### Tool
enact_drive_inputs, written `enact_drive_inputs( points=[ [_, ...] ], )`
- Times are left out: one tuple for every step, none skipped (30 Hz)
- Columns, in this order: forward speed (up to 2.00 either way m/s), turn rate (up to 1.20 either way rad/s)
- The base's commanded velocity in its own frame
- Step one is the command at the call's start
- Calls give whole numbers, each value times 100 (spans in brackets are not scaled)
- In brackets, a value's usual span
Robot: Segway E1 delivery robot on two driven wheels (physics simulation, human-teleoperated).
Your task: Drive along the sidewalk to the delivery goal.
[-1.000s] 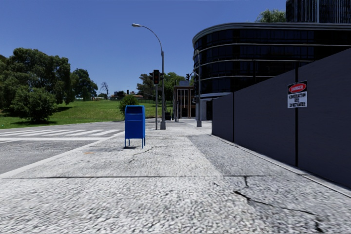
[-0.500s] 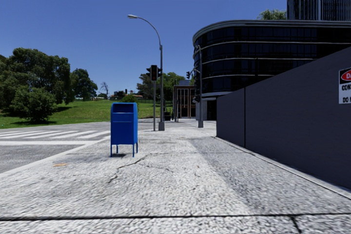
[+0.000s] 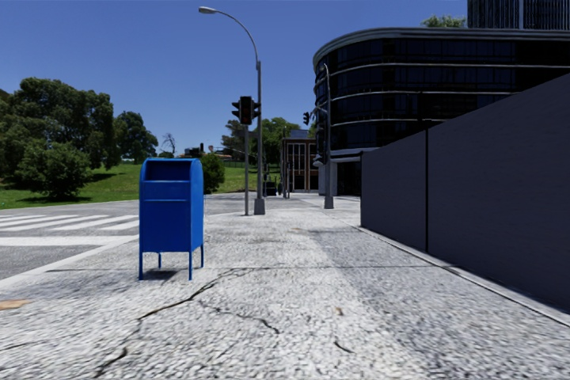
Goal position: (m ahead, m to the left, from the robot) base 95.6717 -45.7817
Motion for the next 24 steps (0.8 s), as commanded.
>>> enact_drive_inputs(
  points=[
    [200,-14],
    [200,-14],
    [200,-11],
    [200,0],
    [200,0],
    [200,0],
    [200,0],
    [200,0],
    [200,0],
    [200,0],
    [200,0],
    [200,0],
    [200,0],
    [200,0],
    [200,0],
    [200,0],
    [200,0],
    [200,0],
    [200,0],
    [200,0],
    [200,0],
    [200,0],
    [200,0],
    [200,0]
  ],
)
